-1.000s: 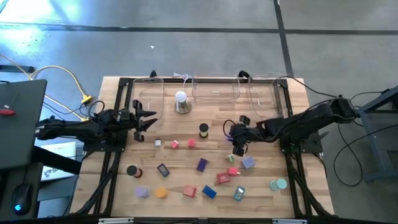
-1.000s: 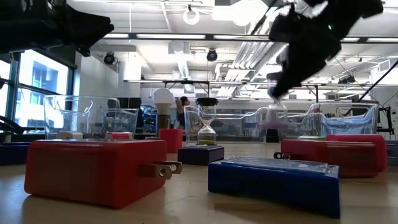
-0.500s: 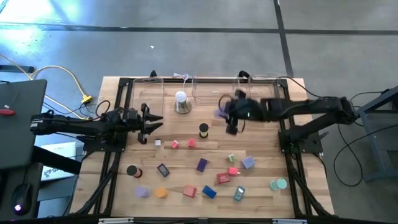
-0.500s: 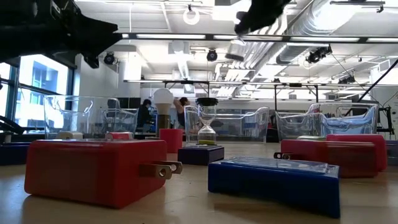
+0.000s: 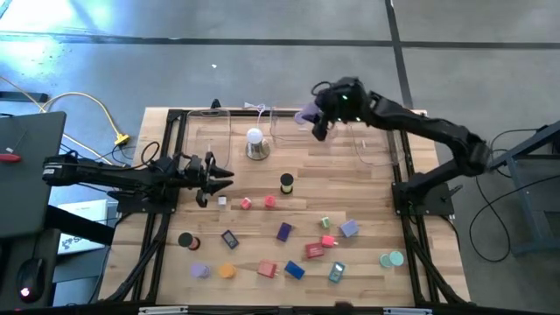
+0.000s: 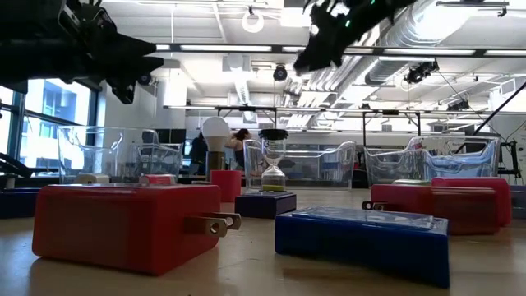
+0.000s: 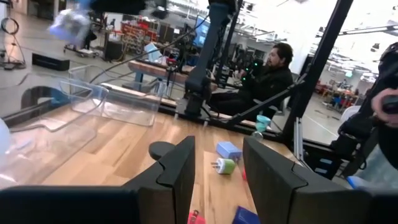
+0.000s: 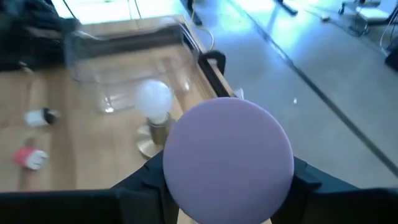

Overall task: Pick & Place Office items
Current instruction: Put the right purple hourglass into the center transparent bin

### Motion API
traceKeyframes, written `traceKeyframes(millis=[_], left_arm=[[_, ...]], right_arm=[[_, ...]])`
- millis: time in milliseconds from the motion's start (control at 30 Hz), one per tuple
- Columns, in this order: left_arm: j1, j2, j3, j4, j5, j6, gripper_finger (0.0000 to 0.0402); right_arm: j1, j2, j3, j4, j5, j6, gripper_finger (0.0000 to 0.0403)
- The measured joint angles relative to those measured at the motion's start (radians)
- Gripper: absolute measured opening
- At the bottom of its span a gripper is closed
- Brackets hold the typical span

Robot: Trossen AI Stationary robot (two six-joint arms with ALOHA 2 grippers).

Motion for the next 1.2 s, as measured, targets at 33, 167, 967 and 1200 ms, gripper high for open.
traceKeyframes(millis=[33, 167, 967, 1200], left_arm=[[-0.003, 0.000, 0.000, 0.000, 0.000, 0.000, 0.0130], [-0.014, 0.000, 0.000, 0.016, -0.002, 0.000, 0.0130], [-0.017, 0.000, 0.000, 0.021, -0.006, 0.050, 0.0130], [-0.017, 0.000, 0.000, 0.021, -0.006, 0.052, 0.0130]], right_arm=[[-0.013, 0.032, 0.013, -0.002, -0.010, -0.010, 0.0161], [-0.055, 0.159, 0.105, -0.024, -0.019, -0.015, 0.0163], [-0.150, 0.539, 0.284, -0.056, -0.054, 0.050, 0.0166], [-0.153, 0.581, 0.284, -0.055, -0.055, 0.049, 0.0177]])
